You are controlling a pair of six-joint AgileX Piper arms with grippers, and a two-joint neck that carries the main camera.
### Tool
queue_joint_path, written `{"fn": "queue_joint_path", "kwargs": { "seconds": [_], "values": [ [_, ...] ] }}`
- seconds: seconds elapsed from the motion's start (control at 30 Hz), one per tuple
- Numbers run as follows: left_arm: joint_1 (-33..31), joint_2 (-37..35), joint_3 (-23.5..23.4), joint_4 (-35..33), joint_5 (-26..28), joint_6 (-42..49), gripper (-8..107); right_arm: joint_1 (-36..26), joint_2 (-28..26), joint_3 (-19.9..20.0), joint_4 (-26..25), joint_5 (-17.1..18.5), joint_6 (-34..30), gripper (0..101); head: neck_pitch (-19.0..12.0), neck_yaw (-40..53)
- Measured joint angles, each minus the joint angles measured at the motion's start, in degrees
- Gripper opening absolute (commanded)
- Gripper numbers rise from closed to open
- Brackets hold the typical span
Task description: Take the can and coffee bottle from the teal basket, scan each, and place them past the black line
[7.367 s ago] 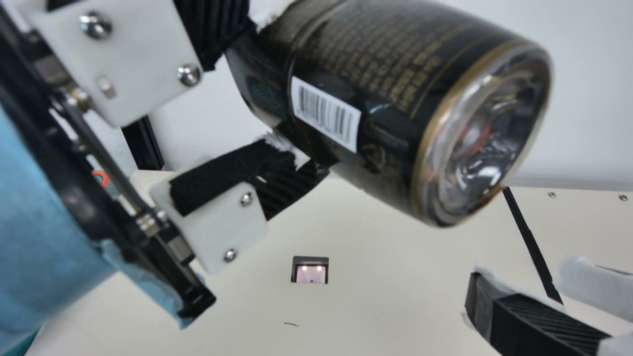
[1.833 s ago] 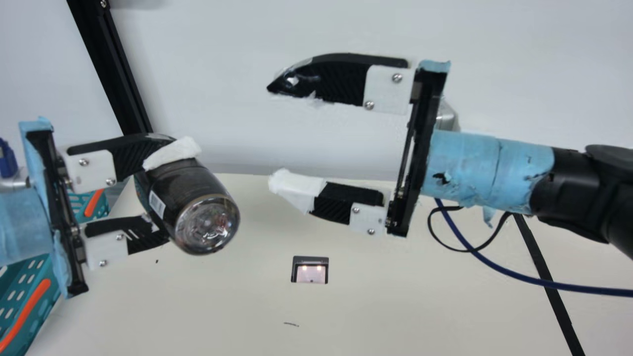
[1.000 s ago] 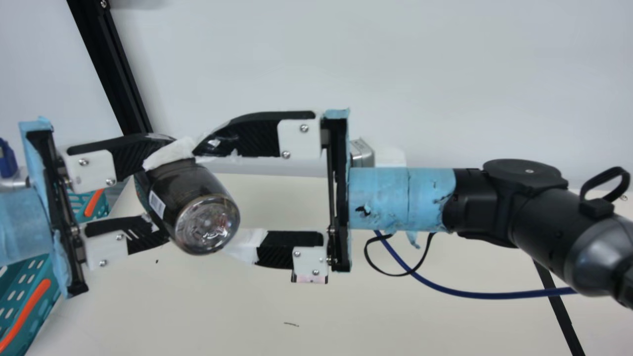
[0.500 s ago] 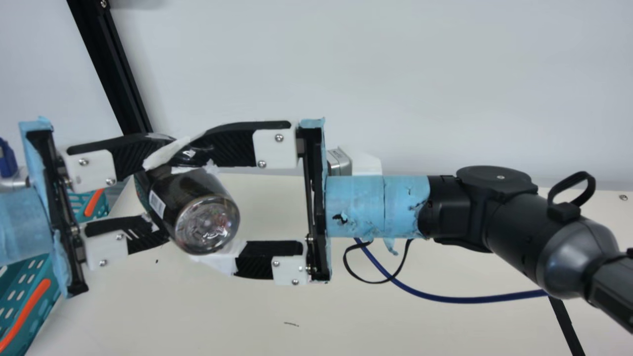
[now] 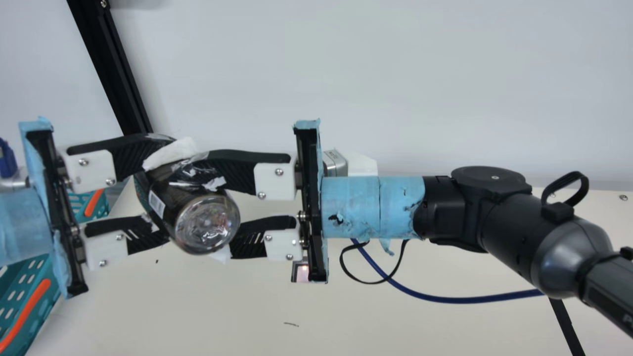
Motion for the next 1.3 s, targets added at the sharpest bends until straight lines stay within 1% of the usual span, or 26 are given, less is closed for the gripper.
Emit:
{"fn": "queue_joint_path", "kwargs": {
  "seconds": [0.13, 0.17, 0.2, 0.23, 0.73, 1.0, 1.1, 1.3],
  "values": [
    [0.0, 0.0, 0.0, 0.0, 0.0, 0.0, 10, 0.0, 0.0, 0.0, 0.0, 0.0, 0.0, 0, 0.0, 0.0],
    [0.0, 0.0, 0.0, 0.0, 0.0, 0.0, 21, 0.0, 0.0, 0.0, 0.0, 0.0, 0.0, 0, 0.0, 0.0],
    [0.0, 0.0, 0.0, 0.0, 0.0, 0.0, 80, 0.0, 0.0, 0.0, 0.0, 0.0, 0.0, 0, 0.0, 0.0],
    [0.0, 0.0, 0.0, 0.0, 0.0, 0.0, 90, 0.0, 0.0, 0.0, 0.0, 0.0, 0.0, 0, 0.0, 0.0],
    [0.2, 0.0, 0.0, 0.2, -0.5, 0.0, 90, 0.0, 0.0, 0.0, -0.2, 0.0, 0.0, 0, -0.3, 0.0],
    [5.0, 0.8, -1.0, 0.2, -6.4, 3.0, 90, 0.0, 0.0, 0.0, -0.2, 0.0, 0.0, 0, 0.0, 0.0],
    [7.0, 0.8, -1.8, 0.7, -10.1, 5.9, 90, 0.0, 0.0, 0.0, -0.2, 0.0, 0.0, 0, 0.0, 0.0],
    [6.4, -0.6, -2.3, 4.0, -19.5, 13.7, 90, -0.4, -0.2, 0.1, -0.3, -0.2, -0.1, 0, -0.3, 0.0]
  ]
}}
